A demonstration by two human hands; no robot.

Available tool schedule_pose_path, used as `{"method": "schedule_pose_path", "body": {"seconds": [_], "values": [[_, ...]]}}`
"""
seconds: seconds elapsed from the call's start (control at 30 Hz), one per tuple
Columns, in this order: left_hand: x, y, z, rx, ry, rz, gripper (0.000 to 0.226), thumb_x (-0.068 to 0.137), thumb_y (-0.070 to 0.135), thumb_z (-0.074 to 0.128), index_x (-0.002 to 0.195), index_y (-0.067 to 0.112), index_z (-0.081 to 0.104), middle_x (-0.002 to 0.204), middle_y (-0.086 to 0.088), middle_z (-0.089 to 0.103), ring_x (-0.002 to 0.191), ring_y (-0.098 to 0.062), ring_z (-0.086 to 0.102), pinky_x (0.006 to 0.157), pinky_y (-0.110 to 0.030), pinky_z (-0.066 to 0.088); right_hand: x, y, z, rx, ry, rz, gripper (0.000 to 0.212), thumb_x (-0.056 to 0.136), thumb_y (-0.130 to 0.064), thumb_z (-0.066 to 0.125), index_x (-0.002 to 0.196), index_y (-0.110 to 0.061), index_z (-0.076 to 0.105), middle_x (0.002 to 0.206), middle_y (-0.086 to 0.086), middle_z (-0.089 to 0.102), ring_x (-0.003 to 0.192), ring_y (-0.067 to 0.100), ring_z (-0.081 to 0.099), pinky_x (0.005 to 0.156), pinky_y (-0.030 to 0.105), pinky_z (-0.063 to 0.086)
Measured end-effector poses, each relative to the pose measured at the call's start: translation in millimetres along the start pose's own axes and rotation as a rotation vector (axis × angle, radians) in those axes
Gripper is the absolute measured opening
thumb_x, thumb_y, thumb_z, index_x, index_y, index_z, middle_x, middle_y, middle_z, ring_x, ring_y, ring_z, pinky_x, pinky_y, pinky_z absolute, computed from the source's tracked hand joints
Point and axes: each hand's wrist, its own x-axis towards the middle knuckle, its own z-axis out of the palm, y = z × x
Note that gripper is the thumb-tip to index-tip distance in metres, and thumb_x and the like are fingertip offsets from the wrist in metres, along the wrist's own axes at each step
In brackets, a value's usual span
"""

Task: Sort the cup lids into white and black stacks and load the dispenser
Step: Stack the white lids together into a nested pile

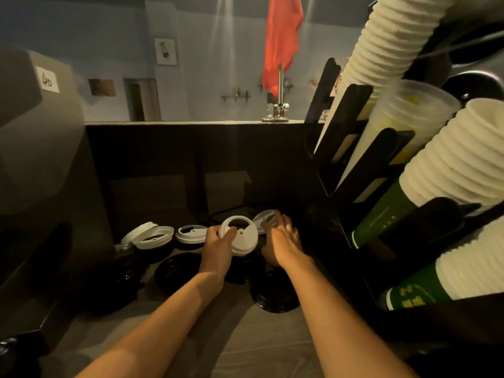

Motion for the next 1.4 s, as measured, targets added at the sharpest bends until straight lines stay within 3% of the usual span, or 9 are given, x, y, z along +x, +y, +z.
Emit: {"method": "schedule_pose_path", "body": {"seconds": [0.17,0.5,0.63,0.73,0.87,0.93,1.03,1.3,1.4], "values": [[1,-5,-3,-0.033,0.0,0.038,0.014,0.102,0.025,0.059,0.115,0.023,0.056,0.111,-0.007,0.068,0.106,-0.025,0.066,0.101,-0.05,0.053,7,-1,5,0.058,0.051,0.021,0.066,0.096,-0.03,0.06,0.155,-0.019,0.033,0.168,0.009,0.006,0.153,0.032,0.008,0.123,0.046,0.018],[-1,-5,-4,-0.01,0.005,0.074,0.012,0.101,0.024,0.061,0.112,0.022,0.055,0.107,-0.004,0.067,0.1,-0.02,0.065,0.09,-0.039,0.055,6,-3,5,0.069,0.076,0.09,0.053,0.103,-0.042,0.047,0.148,-0.015,0.046,0.158,0.016,0.032,0.147,0.034,0.027,0.118,0.044,0.03],[-1,-6,-4,0.002,-0.001,0.079,0.008,0.1,0.022,0.063,0.104,0.024,0.057,0.107,-0.008,0.069,0.1,-0.023,0.067,0.09,-0.041,0.055,3,-6,-1,0.127,0.14,0.115,0.045,0.099,-0.04,0.059,0.134,-0.013,0.06,0.139,0.013,0.056,0.129,0.031,0.051,0.1,0.038,0.047],[-3,-4,-4,0.002,-0.007,0.088,0.009,0.098,0.02,0.065,0.103,0.021,0.058,0.108,-0.01,0.069,0.101,-0.025,0.068,0.091,-0.043,0.056,3,-4,-4,0.201,0.189,0.093,0.052,0.088,-0.035,0.073,0.133,-0.018,0.056,0.138,0.011,0.052,0.129,0.03,0.049,0.099,0.038,0.046],[-4,0,-5,0.004,-0.005,0.12,0.011,0.098,0.019,0.066,0.105,0.019,0.058,0.109,-0.01,0.069,0.102,-0.026,0.067,0.089,-0.043,0.056,11,-3,-3,0.457,0.153,0.136,0.069,0.077,-0.026,0.085,0.136,-0.023,0.049,0.14,0.009,0.043,0.128,0.033,0.049,0.101,0.044,0.048],[-4,1,-6,0.031,0.001,0.17,0.015,0.098,0.02,0.065,0.11,0.018,0.056,0.11,-0.007,0.066,0.101,-0.023,0.065,0.084,-0.036,0.056,13,-3,-1,0.511,0.159,0.15,0.062,0.083,-0.022,0.081,0.137,-0.025,0.053,0.139,0.008,0.045,0.122,0.033,0.054,0.098,0.043,0.052],[-6,3,-5,0.077,0.017,0.254,0.023,0.099,0.021,0.065,0.118,0.019,0.051,0.106,0.001,0.061,0.095,-0.011,0.061,0.072,-0.024,0.048,14,-4,1,0.67,0.2,0.147,0.039,0.085,-0.019,0.077,0.121,-0.025,0.061,0.127,0.004,0.056,0.11,0.026,0.061,0.091,0.043,0.058],[-10,11,-10,0.042,0.109,0.304,0.025,0.096,0.017,0.068,0.114,0.02,0.051,0.097,0.005,0.058,0.085,-0.01,0.057,0.064,-0.02,0.043,7,-6,-14,1.569,0.269,0.281,0.036,0.087,-0.003,0.068,0.116,-0.015,0.051,0.106,0.009,0.063,0.08,0.016,0.062,0.064,0.027,0.05],[-10,14,-12,-0.008,0.123,0.274,0.025,0.094,0.015,0.07,0.113,0.019,0.053,0.095,0.005,0.058,0.084,-0.009,0.056,0.065,-0.021,0.041,5,-10,-22,1.855,0.163,0.299,0.038,0.085,0.002,0.065,0.116,-0.019,0.06,0.105,0.012,0.068,0.085,0.024,0.071,0.075,0.034,0.058]]}}
